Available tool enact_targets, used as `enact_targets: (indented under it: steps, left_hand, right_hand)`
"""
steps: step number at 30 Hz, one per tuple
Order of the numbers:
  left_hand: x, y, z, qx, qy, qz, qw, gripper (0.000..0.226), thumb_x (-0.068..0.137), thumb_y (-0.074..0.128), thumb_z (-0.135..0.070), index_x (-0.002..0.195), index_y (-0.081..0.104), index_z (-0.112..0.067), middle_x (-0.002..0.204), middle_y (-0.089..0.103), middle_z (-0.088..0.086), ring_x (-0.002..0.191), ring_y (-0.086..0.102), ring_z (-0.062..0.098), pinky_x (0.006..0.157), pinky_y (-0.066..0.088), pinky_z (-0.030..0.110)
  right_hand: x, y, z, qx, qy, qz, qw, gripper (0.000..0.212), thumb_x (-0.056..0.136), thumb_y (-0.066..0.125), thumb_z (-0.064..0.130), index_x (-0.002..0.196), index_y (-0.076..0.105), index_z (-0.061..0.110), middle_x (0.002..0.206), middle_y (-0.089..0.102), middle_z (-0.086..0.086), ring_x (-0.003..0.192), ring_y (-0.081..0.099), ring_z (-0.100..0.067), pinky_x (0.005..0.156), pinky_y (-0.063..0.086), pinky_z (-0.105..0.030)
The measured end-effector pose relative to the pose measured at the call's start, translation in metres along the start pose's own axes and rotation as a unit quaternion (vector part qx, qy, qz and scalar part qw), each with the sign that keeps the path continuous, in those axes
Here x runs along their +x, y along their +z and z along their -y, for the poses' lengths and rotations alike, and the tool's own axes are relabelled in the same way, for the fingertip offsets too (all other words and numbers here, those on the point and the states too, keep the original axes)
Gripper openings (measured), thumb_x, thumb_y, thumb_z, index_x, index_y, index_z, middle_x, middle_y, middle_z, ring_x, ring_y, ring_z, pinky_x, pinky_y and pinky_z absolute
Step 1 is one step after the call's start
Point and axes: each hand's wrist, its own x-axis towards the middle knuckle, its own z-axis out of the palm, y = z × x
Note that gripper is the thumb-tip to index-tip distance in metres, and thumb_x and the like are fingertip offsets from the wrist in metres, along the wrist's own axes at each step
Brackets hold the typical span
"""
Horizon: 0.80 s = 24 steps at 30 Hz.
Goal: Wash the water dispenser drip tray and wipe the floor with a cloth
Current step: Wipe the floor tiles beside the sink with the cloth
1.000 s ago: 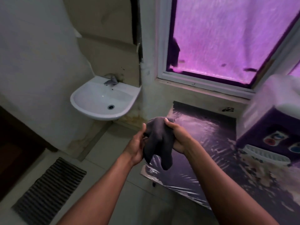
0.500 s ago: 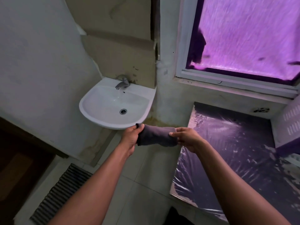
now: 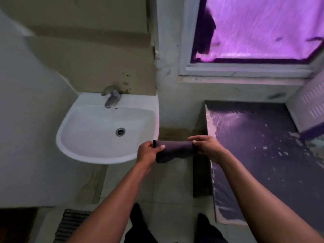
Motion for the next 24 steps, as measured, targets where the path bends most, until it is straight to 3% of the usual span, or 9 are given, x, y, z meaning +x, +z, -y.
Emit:
enact_targets:
  steps: [2, 4, 6, 8, 11, 13, 16, 21, 24]
  left_hand:
    - [0.018, 0.000, 0.009, 0.061, 0.031, 0.030, 0.997, 0.050, 0.068, 0.085, -0.011, 0.109, 0.058, -0.009, 0.105, 0.071, 0.011, 0.096, 0.068, 0.026, 0.087, 0.056, 0.041]
    - [0.030, -0.001, 0.019, 0.111, 0.074, 0.063, 0.989, 0.064, 0.067, 0.080, -0.002, 0.121, 0.047, -0.016, 0.106, 0.067, 0.010, 0.097, 0.066, 0.029, 0.084, 0.056, 0.040]
    - [0.033, -0.003, 0.027, 0.160, 0.123, 0.108, 0.973, 0.078, 0.069, 0.070, 0.003, 0.136, 0.039, -0.024, 0.104, 0.060, 0.004, 0.095, 0.061, 0.024, 0.075, 0.052, 0.030]
    - [0.038, -0.005, 0.039, 0.225, 0.180, 0.147, 0.946, 0.079, 0.069, 0.063, 0.005, 0.140, 0.042, -0.022, 0.115, 0.055, 0.001, 0.104, 0.056, 0.019, 0.082, 0.043, 0.020]
    - [0.048, -0.002, 0.061, 0.328, 0.232, 0.143, 0.904, 0.057, 0.072, 0.058, 0.003, 0.126, 0.057, -0.014, 0.121, 0.055, 0.010, 0.111, 0.055, 0.029, 0.094, 0.045, 0.032]
    - [0.052, 0.002, 0.074, 0.375, 0.242, 0.124, 0.886, 0.037, 0.077, 0.055, 0.000, 0.110, 0.063, -0.014, 0.112, 0.056, 0.011, 0.102, 0.057, 0.032, 0.085, 0.048, 0.040]
    - [0.061, 0.011, 0.094, 0.434, 0.239, 0.103, 0.863, 0.018, 0.083, 0.055, -0.007, 0.098, 0.064, -0.012, 0.105, 0.058, 0.011, 0.098, 0.057, 0.031, 0.074, 0.045, 0.038]
    - [0.096, 0.025, 0.145, 0.471, 0.304, 0.092, 0.823, 0.012, 0.077, 0.065, -0.016, 0.088, 0.065, -0.011, 0.095, 0.060, 0.013, 0.089, 0.059, 0.034, 0.067, 0.047, 0.039]
    - [0.134, 0.034, 0.186, 0.447, 0.327, 0.078, 0.829, 0.014, 0.073, 0.073, -0.019, 0.079, 0.063, -0.012, 0.090, 0.058, 0.010, 0.082, 0.057, 0.031, 0.062, 0.043, 0.034]
  right_hand:
    - [0.001, 0.015, -0.014, -0.019, 0.025, -0.028, 0.999, 0.035, 0.080, 0.075, 0.000, 0.114, 0.072, 0.006, 0.100, 0.074, -0.013, 0.092, 0.068, -0.023, 0.096, 0.055, -0.043]
    - [0.001, 0.030, -0.027, -0.077, 0.041, -0.067, 0.994, 0.046, 0.068, 0.083, 0.001, 0.113, 0.074, 0.011, 0.093, 0.077, -0.007, 0.084, 0.070, -0.018, 0.092, 0.057, -0.039]
    - [-0.005, 0.045, -0.038, -0.152, 0.048, -0.125, 0.979, 0.038, 0.070, 0.083, 0.009, 0.106, 0.077, 0.021, 0.088, 0.076, 0.003, 0.082, 0.069, -0.010, 0.083, 0.055, -0.024]
    - [-0.011, 0.060, -0.045, -0.179, 0.052, -0.192, 0.964, 0.026, 0.077, 0.077, 0.012, 0.101, 0.079, 0.025, 0.088, 0.076, 0.003, 0.082, 0.067, -0.009, 0.075, 0.049, -0.019]
    - [-0.012, 0.079, -0.057, -0.168, 0.058, -0.249, 0.952, 0.019, 0.086, 0.069, 0.014, 0.097, 0.078, 0.026, 0.089, 0.075, 0.002, 0.081, 0.063, -0.011, 0.072, 0.046, -0.020]
    - [-0.006, 0.089, -0.070, -0.145, 0.065, -0.245, 0.956, 0.019, 0.091, 0.063, 0.015, 0.098, 0.075, 0.027, 0.091, 0.071, 0.002, 0.085, 0.063, -0.013, 0.072, 0.044, -0.021]
    - [0.011, 0.098, -0.093, -0.126, 0.064, -0.234, 0.962, 0.020, 0.096, 0.055, 0.014, 0.104, 0.070, 0.024, 0.098, 0.068, -0.001, 0.088, 0.062, -0.017, 0.064, 0.046, -0.023]
    - [0.056, 0.111, -0.155, -0.112, 0.078, -0.258, 0.957, 0.014, 0.098, 0.053, 0.017, 0.105, 0.065, 0.017, 0.096, 0.063, 0.000, 0.090, 0.060, -0.016, 0.075, 0.043, -0.024]
    - [0.093, 0.120, -0.207, -0.132, 0.066, -0.260, 0.954, 0.018, 0.098, 0.055, 0.020, 0.106, 0.068, 0.012, 0.100, 0.066, -0.006, 0.092, 0.062, -0.021, 0.077, 0.044, -0.025]
